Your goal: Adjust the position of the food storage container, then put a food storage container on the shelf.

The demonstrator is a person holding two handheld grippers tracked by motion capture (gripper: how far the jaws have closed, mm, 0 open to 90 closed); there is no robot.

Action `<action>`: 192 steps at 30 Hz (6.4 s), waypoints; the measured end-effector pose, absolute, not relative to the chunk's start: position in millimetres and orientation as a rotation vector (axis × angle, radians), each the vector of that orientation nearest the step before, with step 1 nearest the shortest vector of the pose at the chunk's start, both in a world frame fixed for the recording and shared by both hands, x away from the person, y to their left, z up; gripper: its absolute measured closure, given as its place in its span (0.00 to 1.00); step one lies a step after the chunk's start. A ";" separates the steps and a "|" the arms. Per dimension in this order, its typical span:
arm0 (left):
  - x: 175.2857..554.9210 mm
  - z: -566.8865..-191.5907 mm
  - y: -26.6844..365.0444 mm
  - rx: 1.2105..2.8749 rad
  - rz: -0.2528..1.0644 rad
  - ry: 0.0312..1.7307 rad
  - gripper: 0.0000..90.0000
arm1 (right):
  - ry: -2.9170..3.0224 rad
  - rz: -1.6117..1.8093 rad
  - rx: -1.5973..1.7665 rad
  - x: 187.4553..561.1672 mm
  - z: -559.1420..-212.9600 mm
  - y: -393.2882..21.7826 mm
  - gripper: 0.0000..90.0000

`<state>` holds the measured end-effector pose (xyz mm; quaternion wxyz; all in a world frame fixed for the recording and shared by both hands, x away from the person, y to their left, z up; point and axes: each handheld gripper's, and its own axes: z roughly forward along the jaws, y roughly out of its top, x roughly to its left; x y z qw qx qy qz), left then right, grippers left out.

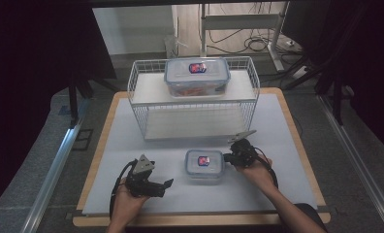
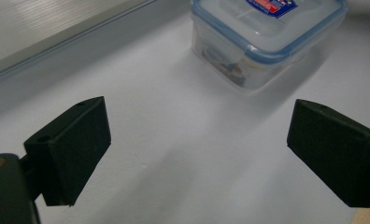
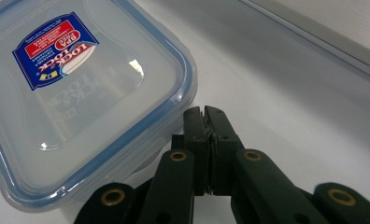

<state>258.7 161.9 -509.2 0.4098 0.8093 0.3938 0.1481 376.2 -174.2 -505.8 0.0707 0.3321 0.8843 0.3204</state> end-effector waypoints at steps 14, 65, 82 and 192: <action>258.7 -509.7 164.0 2.031 0.387 1.000 0.07 | 2.579 0.983 0.876 362.5 -493.8 -199.2 0.86; 270.6 -506.7 164.5 2.009 0.327 1.030 0.03 | 2.481 1.070 0.964 337.6 -495.4 -238.0 0.27; 315.7 -506.3 136.0 2.028 0.124 0.981 0.04 | 2.599 1.222 0.964 346.1 -489.9 -206.3 0.22; 343.3 -394.5 149.8 1.784 -0.052 0.891 0.60 | 2.601 1.727 1.025 379.4 -384.6 -191.8 0.65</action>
